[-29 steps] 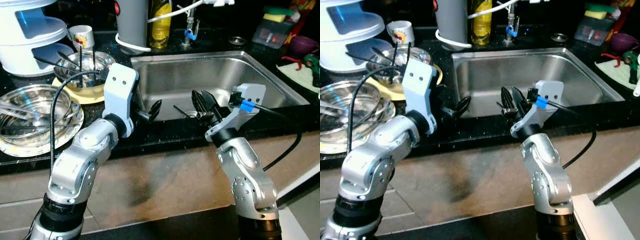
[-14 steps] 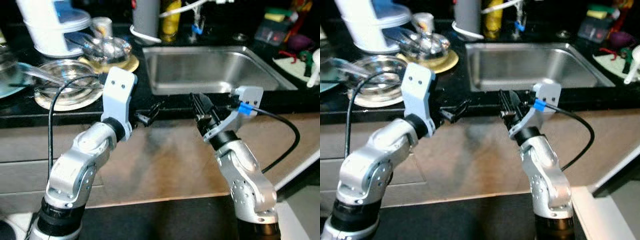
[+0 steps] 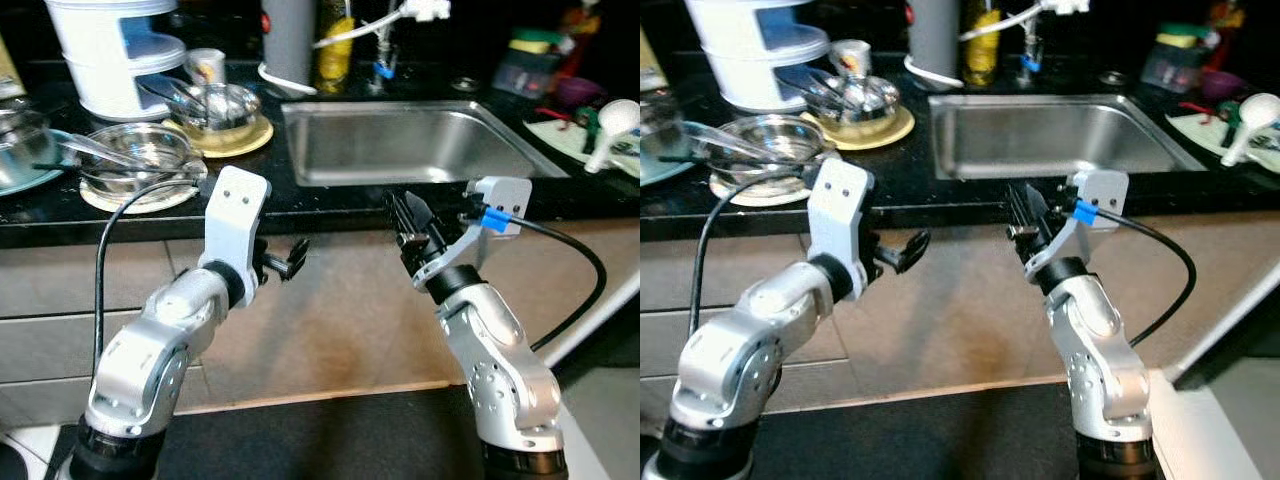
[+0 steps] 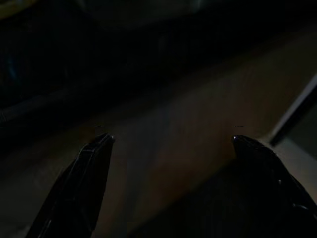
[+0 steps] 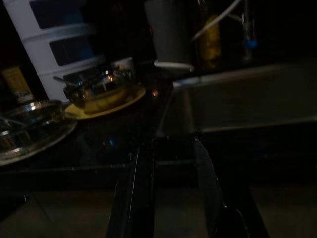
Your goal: Kitchen organization
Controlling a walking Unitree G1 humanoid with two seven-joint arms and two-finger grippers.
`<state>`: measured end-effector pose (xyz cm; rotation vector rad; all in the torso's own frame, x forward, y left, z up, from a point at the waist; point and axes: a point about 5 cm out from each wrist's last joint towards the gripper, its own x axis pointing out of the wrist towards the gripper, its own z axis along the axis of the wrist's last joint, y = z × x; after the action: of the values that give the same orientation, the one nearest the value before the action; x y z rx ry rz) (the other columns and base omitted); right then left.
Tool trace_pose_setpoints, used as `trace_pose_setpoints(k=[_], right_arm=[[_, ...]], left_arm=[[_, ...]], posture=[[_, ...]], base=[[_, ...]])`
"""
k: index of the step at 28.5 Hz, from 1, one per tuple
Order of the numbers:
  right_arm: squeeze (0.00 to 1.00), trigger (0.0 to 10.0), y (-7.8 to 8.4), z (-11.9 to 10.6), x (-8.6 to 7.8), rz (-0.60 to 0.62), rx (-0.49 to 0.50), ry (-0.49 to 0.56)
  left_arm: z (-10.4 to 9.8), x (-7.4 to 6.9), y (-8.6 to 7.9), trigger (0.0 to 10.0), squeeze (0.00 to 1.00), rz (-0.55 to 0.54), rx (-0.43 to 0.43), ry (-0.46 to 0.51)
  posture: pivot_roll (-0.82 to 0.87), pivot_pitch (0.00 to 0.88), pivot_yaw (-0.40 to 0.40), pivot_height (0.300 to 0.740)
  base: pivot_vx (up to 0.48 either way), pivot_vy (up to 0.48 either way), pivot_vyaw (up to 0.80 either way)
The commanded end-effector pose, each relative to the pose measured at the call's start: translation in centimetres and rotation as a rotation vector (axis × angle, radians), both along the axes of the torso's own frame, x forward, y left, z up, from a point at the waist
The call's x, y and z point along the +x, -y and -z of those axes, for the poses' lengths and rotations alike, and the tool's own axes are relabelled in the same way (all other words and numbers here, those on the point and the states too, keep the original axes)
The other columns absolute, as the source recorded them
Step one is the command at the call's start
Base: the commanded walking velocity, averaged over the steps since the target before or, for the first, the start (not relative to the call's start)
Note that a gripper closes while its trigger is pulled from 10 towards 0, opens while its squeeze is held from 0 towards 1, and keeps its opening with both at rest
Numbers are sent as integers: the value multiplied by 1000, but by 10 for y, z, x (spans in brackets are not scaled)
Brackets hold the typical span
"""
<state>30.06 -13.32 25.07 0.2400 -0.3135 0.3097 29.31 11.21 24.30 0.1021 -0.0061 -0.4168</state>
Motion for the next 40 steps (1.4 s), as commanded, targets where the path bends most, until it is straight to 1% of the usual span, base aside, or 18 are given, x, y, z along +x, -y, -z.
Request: trace_pose_setpoints(k=[1,12,16,18,19,21,23,25,26,27,28,31,32,34,36,37,38,40], right_arm=[[0,10000,-2,1,-3,-21,5,-6],[0,10000,-2,6,-6,-35,13,-28],[0,10000,-1,10,-10,-91,168,-44],[0,10000,-1,10,-10,-91,168,-44],[0,10000,-1,13,-15,-158,244,-50],[0,10000,-1,13,-15,-158,244,-50],[0,10000,-7,28,-41,-466,361,-82],[0,10000,-12,45,-64,-676,377,-143],[0,10000,-12,45,-64,-676,377,-143],[0,10000,-15,57,-72,-745,348,-196],[0,10000,-17,77,-80,-789,307,-284],[0,10000,-18,90,-87,-818,285,-346],[0,10000,-16,104,-88,-795,261,-417],[0,10000,-16,104,-88,-795,261,-417],[0,10000,-4,143,-68,-504,152,-583],[0,10000,-4,143,-68,-504,152,-583],[0,10000,21,180,-46,-128,29,-731],[0,10000,34,197,-41,17,-15,-775]], left_arm=[[5,-2,0,10000,0,3,32,-17],[12,-7,-1,10000,0,9,66,-29],[14,-16,5,10000,0,101,38,-21],[14,-16,5,10000,0,101,38,-21],[14,-20,6,10000,0,156,19,-16],[14,-20,6,10000,0,156,19,-16],[17,-35,-2,10000,0,327,1,-32],[27,-50,-11,10000,0,472,52,-107],[27,-50,-11,10000,0,472,52,-107],[40,-57,-16,10000,0,517,121,-187],[56,-61,-22,10000,0,506,182,-273],[67,-65,-27,10000,0,494,223,-328],[77,-64,-30,10000,0,454,255,-365],[77,-64,-30,10000,0,454,255,-365],[103,-47,-40,10000,0,208,268,-420],[103,-47,-40,10000,0,208,268,-420],[132,-32,-50,10000,0,-79,167,-476],[157,-30,-57,10000,0,-230,101,-550]], posture=[[-78,200,-52,740],[-74,200,-55,740],[-75,196,-54,740],[-75,196,-54,740],[-75,196,-54,740],[-75,196,-54,740],[-76,190,-52,740],[-76,189,-51,740],[-76,189,-51,740],[-73,188,-51,740],[-73,189,-50,740],[-73,189,-50,740],[-72,195,-51,740],[-72,195,-51,740],[-74,198,-48,740],[-74,198,-48,740],[-81,201,-44,740],[-81,200,-47,740]], base=[[0,0,0],[0,0,0],[0,0,0],[0,0,0],[0,0,0],[0,0,0],[0,0,0],[0,0,0],[0,0,0],[0,0,0],[0,0,0],[0,0,0],[0,0,0],[0,0,0],[0,0,0],[0,0,0],[0,0,0],[0,0,0]])
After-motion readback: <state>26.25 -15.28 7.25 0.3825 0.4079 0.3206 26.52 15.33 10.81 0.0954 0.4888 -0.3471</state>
